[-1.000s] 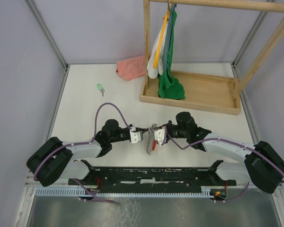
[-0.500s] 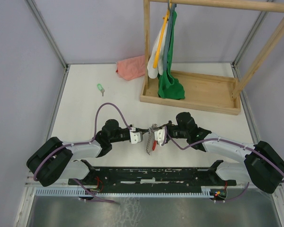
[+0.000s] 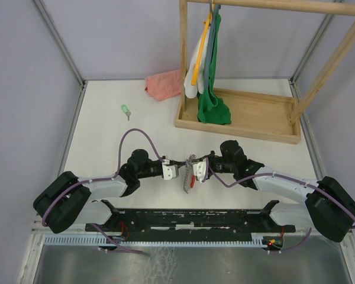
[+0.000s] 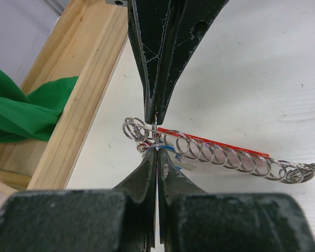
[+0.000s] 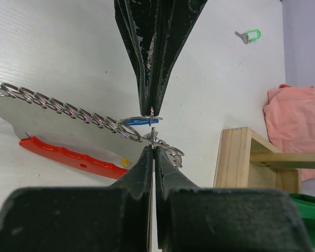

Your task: Put the keys on the keyring

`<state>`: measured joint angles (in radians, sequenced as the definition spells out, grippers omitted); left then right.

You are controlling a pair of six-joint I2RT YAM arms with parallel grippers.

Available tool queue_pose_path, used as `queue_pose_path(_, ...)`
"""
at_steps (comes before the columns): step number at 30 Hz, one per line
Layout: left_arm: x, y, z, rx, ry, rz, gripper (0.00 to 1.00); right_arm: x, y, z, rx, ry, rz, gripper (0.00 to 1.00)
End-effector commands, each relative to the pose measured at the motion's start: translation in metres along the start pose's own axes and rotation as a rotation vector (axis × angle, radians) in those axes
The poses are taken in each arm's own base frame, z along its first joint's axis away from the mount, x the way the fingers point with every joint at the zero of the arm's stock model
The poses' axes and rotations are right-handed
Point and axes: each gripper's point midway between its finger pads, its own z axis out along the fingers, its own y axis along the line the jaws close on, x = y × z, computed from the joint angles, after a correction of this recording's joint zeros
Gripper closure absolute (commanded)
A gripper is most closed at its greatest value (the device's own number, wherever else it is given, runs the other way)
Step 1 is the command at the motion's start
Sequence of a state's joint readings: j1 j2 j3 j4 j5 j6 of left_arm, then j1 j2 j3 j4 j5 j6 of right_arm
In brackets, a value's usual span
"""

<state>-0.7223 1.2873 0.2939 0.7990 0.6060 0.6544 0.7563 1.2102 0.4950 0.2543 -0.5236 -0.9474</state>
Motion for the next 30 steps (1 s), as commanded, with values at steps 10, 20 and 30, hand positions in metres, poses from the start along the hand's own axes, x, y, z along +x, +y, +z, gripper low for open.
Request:
queue_pose_path(10,-0.0149,0.0144,0.0025,-0.04,-0.039,0.016,0.97,-0.019,-0.0186,-0.0026,0.053,-0.067,-0.046,0.99)
queue_pose_path(20,-0.0152,0.0152,0.0019,-0.045,-0.038,0.018,0.97,-0.019,-0.0185,-0.0021,0.052,-0.068,-0.045,0.99)
queue_pose_path(30,-0.0157,0.0168,0.0025,-0.05,-0.039,0.015,0.97,-0.0194,-0.0174,-0.0007,0.044,-0.074,-0.044,0.99)
